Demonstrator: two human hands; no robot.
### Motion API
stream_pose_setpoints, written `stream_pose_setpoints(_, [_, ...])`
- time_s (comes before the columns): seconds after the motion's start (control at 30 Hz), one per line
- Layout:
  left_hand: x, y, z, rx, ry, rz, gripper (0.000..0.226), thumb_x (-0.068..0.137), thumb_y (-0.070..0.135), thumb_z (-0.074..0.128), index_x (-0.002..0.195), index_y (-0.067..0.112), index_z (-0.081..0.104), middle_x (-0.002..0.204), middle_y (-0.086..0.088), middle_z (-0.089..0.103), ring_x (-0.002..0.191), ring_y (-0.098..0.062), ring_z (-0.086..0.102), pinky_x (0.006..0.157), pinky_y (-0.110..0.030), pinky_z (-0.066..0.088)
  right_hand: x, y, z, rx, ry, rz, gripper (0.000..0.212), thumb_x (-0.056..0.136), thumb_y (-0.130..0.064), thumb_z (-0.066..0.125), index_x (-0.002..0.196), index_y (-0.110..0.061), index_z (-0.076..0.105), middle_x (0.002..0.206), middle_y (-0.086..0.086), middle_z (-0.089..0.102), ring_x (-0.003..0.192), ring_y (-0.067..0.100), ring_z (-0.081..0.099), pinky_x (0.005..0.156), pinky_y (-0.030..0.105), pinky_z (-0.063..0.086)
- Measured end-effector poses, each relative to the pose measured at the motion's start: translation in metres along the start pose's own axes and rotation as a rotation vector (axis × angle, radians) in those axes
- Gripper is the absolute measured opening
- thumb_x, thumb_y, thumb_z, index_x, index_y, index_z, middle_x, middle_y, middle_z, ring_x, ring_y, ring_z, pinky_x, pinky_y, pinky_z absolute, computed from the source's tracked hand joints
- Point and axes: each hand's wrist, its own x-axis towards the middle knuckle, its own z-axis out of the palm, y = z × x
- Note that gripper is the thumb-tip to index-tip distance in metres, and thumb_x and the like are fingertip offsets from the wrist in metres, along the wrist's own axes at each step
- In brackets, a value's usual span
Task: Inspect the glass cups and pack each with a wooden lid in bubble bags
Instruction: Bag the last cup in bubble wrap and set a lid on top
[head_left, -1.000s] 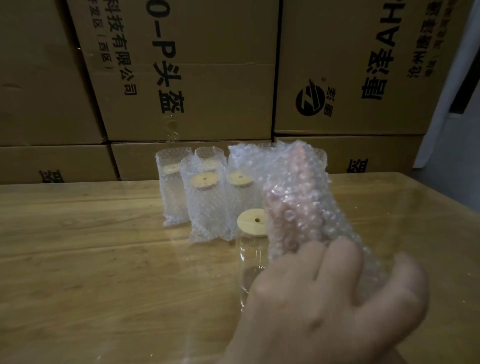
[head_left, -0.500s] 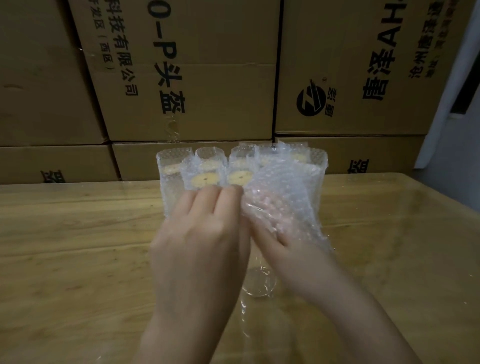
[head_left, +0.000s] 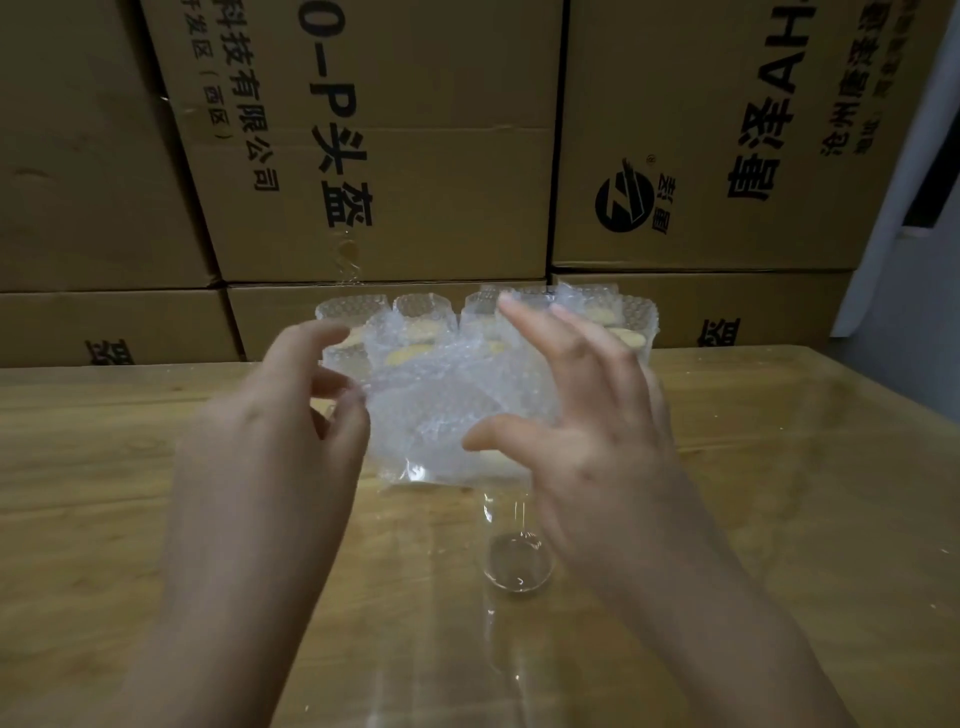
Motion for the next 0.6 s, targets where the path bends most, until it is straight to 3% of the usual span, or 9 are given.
stream_pose_setpoints(0.07, [0.001, -0.004, -0.001, -0.092, -0.088, -0.027, 0.038, 0.084, 0.022, 0.066, 0.12, 0.033, 0.057, 0.073, 0.025, 0.058, 0.057, 0.001, 0.058, 0.055, -0.024, 0.046, -0.001, 0.01, 0.004, 0.041, -0.134, 0.086, 0.054, 0.066, 0.01, 0.05, 0.102, -0.024, 0.07, 0.142, 0.005, 0.047, 0.129, 0.031, 0.044, 0.103, 0.04, 0.028])
stream_pose_setpoints(0.13, [0.003, -0.008, -0.005, -0.192, -0.169, -0.04, 0.039, 0.078, 0.033, 0.064, 0.113, 0.047, 0.054, 0.073, 0.021, 0.064, 0.063, 0.0, 0.061, 0.057, -0.031, 0.052, 0.0, 0.016, 0.006, 0.133, -0.211, 0.138, 0.054, 0.073, 0.003, 0.045, 0.116, -0.022, 0.066, 0.128, -0.004, 0.059, 0.112, 0.022, 0.058, 0.093, 0.034, 0.04])
stream_pose_setpoints(0.23, [0.005, -0.016, -0.015, -0.281, -0.208, 0.021, 0.038, 0.072, 0.049, 0.065, 0.103, 0.062, 0.048, 0.09, 0.029, 0.064, 0.065, -0.003, 0.062, 0.058, -0.036, 0.055, 0.001, 0.015, 0.008, 0.353, -0.222, 0.148, 0.044, 0.088, -0.015, 0.036, 0.123, -0.02, 0.062, 0.12, -0.012, 0.061, 0.101, 0.005, 0.058, 0.083, 0.026, 0.048])
stream_pose_setpoints(0.33, [0.01, -0.024, -0.025, -0.314, -0.237, 0.14, 0.045, 0.07, 0.063, 0.063, 0.111, 0.065, 0.046, 0.104, 0.023, 0.06, 0.073, -0.003, 0.061, 0.057, -0.026, 0.053, 0.0, 0.007, 0.01, 0.61, -0.177, 0.169, 0.035, 0.093, -0.025, 0.042, 0.121, -0.02, 0.063, 0.111, -0.017, 0.061, 0.097, -0.003, 0.057, 0.081, 0.014, 0.045])
stream_pose_setpoints(0.4, [0.012, -0.027, -0.03, -0.317, -0.245, 0.237, 0.041, 0.075, 0.058, 0.061, 0.114, 0.059, 0.05, 0.114, 0.018, 0.055, 0.09, -0.007, 0.059, 0.066, -0.021, 0.051, 0.0, 0.004, 0.008, 0.729, -0.148, 0.197, 0.032, 0.094, -0.025, 0.045, 0.119, -0.021, 0.065, 0.108, -0.017, 0.062, 0.098, 0.002, 0.061, 0.08, 0.015, 0.047])
stream_pose_setpoints(0.5, [0.013, -0.028, -0.037, -0.318, -0.246, 0.365, 0.022, 0.085, 0.06, 0.056, 0.106, 0.054, 0.056, 0.131, 0.012, 0.048, 0.117, -0.017, 0.052, 0.093, -0.02, 0.045, 0.0, 0.003, 0.006, 0.832, -0.114, 0.233, 0.028, 0.094, -0.025, 0.047, 0.114, -0.023, 0.067, 0.104, -0.016, 0.064, 0.096, 0.005, 0.063, 0.076, 0.014, 0.048])
stream_pose_setpoints(0.57, [0.011, -0.025, -0.04, -0.271, -0.332, 0.457, 0.022, 0.087, 0.066, 0.05, 0.101, 0.054, 0.06, 0.14, 0.011, 0.044, 0.129, -0.017, 0.045, 0.103, -0.033, 0.04, 0.0, 0.006, 0.008, 0.804, -0.114, 0.26, 0.027, 0.094, -0.026, 0.048, 0.113, -0.023, 0.067, 0.102, -0.017, 0.064, 0.093, 0.004, 0.062, 0.074, 0.013, 0.047])
stream_pose_setpoints(0.6, [0.009, -0.024, -0.041, -0.241, -0.4, 0.495, 0.027, 0.085, 0.071, 0.048, 0.101, 0.053, 0.061, 0.144, 0.011, 0.042, 0.132, -0.019, 0.042, 0.101, -0.04, 0.041, -0.001, 0.007, 0.01, 0.77, -0.124, 0.279, 0.026, 0.095, -0.026, 0.048, 0.112, -0.022, 0.067, 0.101, -0.018, 0.063, 0.092, 0.003, 0.062, 0.073, 0.012, 0.046])
